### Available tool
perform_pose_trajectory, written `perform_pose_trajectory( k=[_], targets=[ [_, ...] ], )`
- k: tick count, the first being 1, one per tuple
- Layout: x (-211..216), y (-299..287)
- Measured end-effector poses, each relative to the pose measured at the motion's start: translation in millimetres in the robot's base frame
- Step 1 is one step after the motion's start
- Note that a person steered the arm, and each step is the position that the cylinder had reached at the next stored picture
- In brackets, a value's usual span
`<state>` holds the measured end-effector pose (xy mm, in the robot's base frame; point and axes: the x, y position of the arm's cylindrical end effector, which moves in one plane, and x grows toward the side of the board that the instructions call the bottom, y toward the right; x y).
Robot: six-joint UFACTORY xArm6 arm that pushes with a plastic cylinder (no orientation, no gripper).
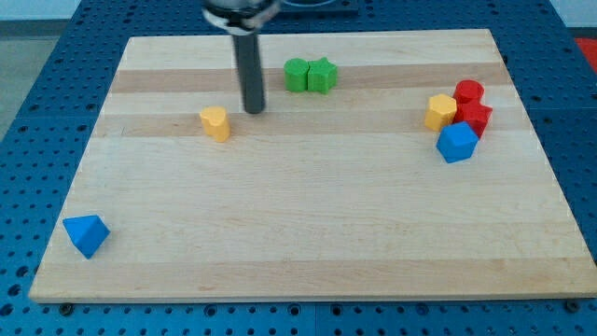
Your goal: Push the yellow heart into blue cube
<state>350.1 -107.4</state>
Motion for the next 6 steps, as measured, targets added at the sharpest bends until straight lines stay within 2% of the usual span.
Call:
perform_pose_trajectory(
  k=[2,3,4,5,6],
  targets=[
    [9.4,-117.3],
    [39.6,-92.0],
    [41.8,-6.7],
    [41.8,45.0],
    [41.8,8.4]
  ],
)
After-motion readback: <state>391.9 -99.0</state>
